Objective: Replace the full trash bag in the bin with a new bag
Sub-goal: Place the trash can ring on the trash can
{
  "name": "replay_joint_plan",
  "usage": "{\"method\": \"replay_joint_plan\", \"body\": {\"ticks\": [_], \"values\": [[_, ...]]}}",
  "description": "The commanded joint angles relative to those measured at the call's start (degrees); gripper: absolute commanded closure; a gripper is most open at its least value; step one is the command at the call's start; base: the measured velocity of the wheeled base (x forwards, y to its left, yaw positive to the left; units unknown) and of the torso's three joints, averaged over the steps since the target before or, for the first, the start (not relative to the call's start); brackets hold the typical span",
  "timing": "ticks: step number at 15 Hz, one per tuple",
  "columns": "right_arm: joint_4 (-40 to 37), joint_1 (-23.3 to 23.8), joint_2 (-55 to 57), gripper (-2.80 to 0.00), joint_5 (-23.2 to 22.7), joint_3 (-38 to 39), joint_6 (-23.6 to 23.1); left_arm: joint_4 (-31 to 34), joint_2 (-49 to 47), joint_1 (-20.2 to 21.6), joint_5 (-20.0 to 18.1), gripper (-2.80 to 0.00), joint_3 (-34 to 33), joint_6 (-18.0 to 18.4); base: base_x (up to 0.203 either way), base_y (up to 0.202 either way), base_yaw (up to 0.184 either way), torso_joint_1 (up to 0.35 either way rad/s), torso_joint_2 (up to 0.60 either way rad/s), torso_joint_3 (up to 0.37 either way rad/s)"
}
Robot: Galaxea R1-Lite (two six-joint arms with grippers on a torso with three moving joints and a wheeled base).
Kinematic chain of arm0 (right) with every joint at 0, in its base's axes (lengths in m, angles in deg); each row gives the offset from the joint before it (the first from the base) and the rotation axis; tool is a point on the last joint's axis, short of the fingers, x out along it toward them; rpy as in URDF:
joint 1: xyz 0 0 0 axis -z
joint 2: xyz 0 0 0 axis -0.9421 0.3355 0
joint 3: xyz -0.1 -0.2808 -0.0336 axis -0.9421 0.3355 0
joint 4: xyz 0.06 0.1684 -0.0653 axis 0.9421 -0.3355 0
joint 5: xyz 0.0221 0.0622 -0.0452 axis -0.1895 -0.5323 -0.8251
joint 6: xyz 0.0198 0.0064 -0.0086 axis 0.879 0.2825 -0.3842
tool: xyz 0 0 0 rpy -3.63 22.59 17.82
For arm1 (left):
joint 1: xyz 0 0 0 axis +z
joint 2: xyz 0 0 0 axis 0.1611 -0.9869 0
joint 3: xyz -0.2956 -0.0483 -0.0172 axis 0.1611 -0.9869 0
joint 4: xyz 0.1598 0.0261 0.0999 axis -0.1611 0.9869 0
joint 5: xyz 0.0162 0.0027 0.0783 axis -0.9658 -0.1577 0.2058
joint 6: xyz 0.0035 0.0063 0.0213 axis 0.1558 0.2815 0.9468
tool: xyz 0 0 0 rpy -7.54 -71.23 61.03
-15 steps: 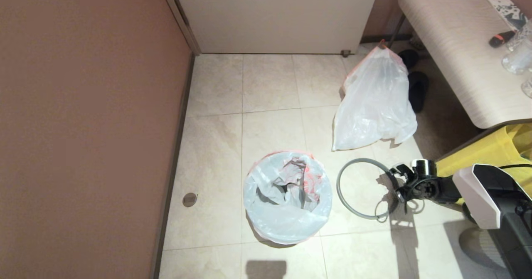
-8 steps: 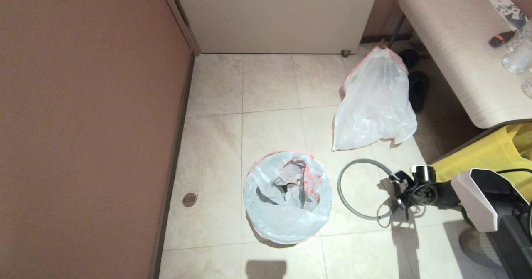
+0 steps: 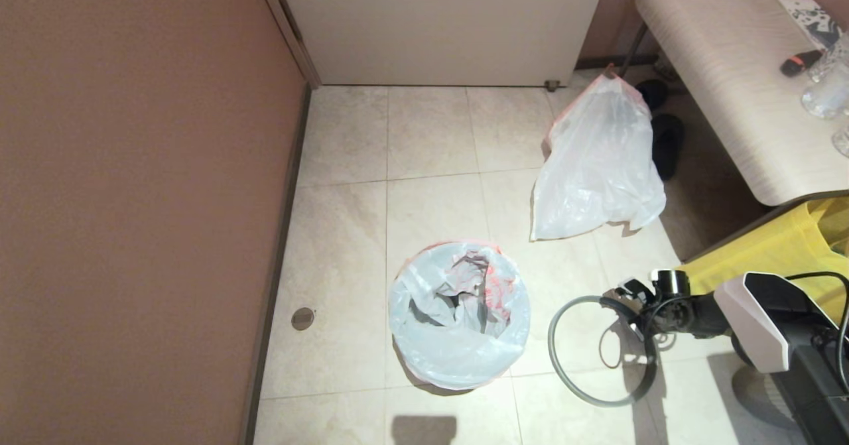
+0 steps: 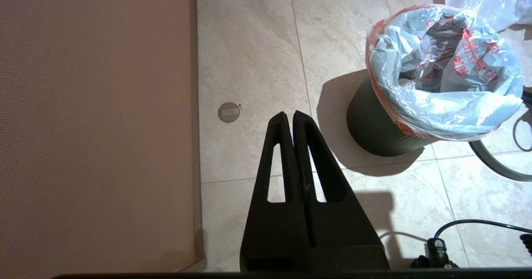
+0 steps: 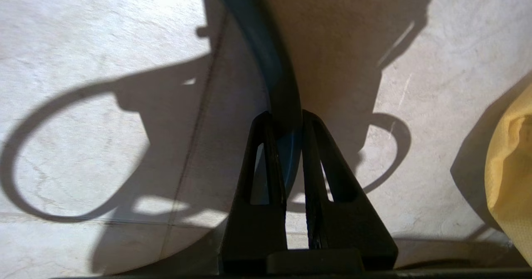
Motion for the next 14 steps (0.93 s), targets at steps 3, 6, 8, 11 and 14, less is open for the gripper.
{"method": "replay_joint_plan", "body": {"ticks": [3,6,8,11,14], "values": [[-0.6,-0.2,-2.7,0.00,-0.7,0.3,0.9,0.0,-0.1,0.0,0.0,0.00,0.0,0.0,0.000,0.000,0.000,0.000,0.00,0.000],[-0.5,-0.7,-4.8,0.00,-0.9,0.7,2.4,0.0,-0.1,0.0,0.0,0.00,0.0,-0.1,0.000,0.000,0.000,0.000,0.00,0.000],[-0.5,-1.4,-7.4,0.00,-2.9,0.7,7.9,0.0,-0.1,0.0,0.0,0.00,0.0,0.0,0.000,0.000,0.000,0.000,0.00,0.000],[-0.9,-1.8,-13.7,0.00,-11.0,0.2,23.1,0.0,-0.1,0.0,0.0,0.00,0.0,-0.1,0.000,0.000,0.000,0.000,0.00,0.000],[-0.7,-1.9,-18.6,0.00,-14.0,0.3,29.4,0.0,0.0,0.0,0.0,0.00,0.0,0.0,0.000,0.000,0.000,0.000,0.00,0.000]]}}
